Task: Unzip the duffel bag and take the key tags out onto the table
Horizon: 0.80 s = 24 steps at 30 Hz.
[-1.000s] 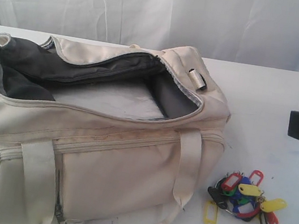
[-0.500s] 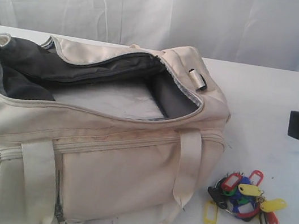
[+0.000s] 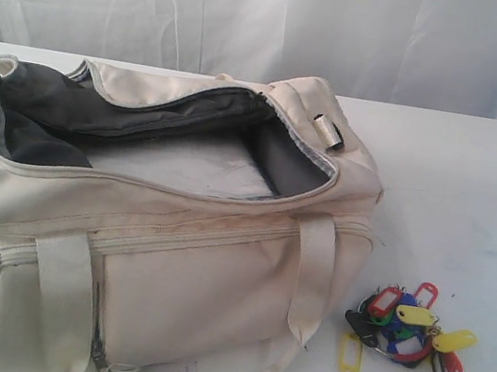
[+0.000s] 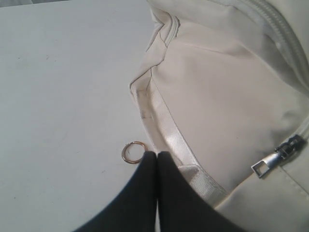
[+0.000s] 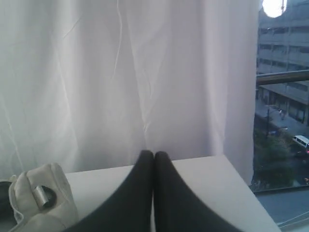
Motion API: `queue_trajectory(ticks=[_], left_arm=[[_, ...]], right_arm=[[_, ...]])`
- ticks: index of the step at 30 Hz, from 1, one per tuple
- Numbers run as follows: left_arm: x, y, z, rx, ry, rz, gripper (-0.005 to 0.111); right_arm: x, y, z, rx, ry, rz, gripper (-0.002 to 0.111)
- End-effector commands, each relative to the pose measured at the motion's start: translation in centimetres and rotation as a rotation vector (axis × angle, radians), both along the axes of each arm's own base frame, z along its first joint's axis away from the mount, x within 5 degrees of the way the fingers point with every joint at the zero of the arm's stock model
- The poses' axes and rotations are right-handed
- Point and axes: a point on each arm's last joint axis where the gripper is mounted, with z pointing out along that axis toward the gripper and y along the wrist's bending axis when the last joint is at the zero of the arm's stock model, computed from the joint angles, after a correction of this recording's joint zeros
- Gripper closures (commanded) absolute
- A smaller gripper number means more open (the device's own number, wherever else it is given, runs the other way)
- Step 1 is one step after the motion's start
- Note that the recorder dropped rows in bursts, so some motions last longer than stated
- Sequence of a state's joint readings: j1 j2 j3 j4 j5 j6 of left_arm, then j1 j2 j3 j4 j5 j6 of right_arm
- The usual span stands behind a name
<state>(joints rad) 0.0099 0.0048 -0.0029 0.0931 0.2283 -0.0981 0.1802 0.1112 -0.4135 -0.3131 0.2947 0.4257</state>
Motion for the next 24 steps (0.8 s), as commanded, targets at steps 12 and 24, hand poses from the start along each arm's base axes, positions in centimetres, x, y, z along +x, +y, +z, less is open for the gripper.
queue_trajectory(ticks=[12, 24], left_arm=[[0.0, 0.0, -0.1, -0.013, 0.002, 0.004, 0.107], [0.0, 0.0, -0.1, -0.013, 0.002, 0.004, 0.107]], right_arm=[[1.5, 0.5, -10.0, -0.059, 0.128, 0.011, 0.108], [1.6, 1.0, -13.0, -0.204, 0.276, 0.065, 0.108]])
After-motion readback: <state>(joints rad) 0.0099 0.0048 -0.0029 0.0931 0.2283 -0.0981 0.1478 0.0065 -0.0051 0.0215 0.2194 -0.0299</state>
